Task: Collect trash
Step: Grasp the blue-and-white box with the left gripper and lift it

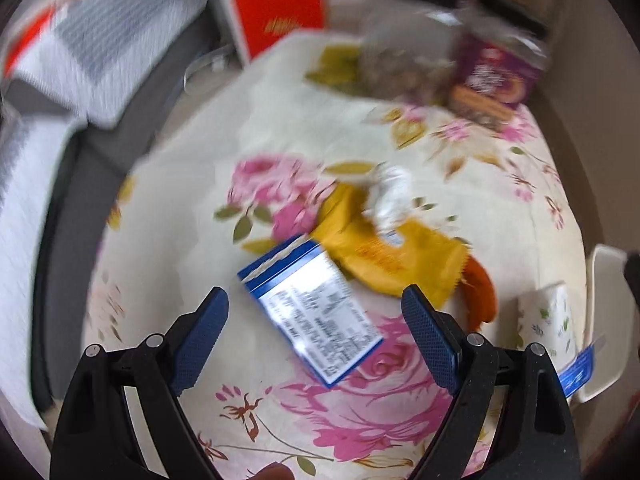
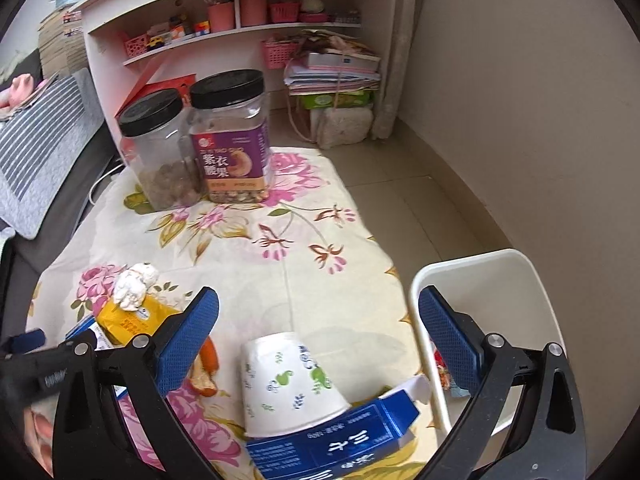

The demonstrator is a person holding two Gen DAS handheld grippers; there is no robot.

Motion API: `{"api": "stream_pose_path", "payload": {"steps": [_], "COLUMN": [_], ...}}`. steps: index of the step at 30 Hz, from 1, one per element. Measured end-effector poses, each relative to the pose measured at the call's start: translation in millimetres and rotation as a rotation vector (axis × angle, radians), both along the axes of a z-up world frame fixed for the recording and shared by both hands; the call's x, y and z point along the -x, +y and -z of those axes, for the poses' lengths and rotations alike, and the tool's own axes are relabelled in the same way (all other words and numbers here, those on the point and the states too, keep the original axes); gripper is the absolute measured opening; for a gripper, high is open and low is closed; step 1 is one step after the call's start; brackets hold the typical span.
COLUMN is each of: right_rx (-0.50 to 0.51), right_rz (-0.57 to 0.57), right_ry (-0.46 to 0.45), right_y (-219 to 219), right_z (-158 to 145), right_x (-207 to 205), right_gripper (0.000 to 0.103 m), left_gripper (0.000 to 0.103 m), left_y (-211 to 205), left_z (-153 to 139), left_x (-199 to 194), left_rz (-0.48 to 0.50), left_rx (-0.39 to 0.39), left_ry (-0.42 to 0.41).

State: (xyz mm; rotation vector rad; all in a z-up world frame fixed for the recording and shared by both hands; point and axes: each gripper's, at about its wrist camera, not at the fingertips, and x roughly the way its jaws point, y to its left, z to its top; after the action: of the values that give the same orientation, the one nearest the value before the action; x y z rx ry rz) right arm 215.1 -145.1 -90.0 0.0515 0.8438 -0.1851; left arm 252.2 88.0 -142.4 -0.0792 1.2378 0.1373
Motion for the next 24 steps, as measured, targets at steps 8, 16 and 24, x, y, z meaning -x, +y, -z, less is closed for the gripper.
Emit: {"api": "stream_pose_path", "payload": {"steps": [8,16,24], "right_rx": [-0.023,0.003,0.016], "right_rz": [-0.057,-0.112,-0.185], "right_ry": [0.042,0.067,0.099], "right_y": [3,15,43], "right_z": [3,6,17], "right_x": [-8,-11,-13], "right_gripper": [0.096,0.096,0.096], "left_gripper": [0.086,0.063,0.056], "left_y": [36,21,37], "left_z": [38,53,38], "left_x": [-14,-10,10], "left_rz": [-0.186,-0.199,-0.153], "left_rx": [0.219,0.187,0.231], "left_ry": [0.147,0.169,0.13]}}
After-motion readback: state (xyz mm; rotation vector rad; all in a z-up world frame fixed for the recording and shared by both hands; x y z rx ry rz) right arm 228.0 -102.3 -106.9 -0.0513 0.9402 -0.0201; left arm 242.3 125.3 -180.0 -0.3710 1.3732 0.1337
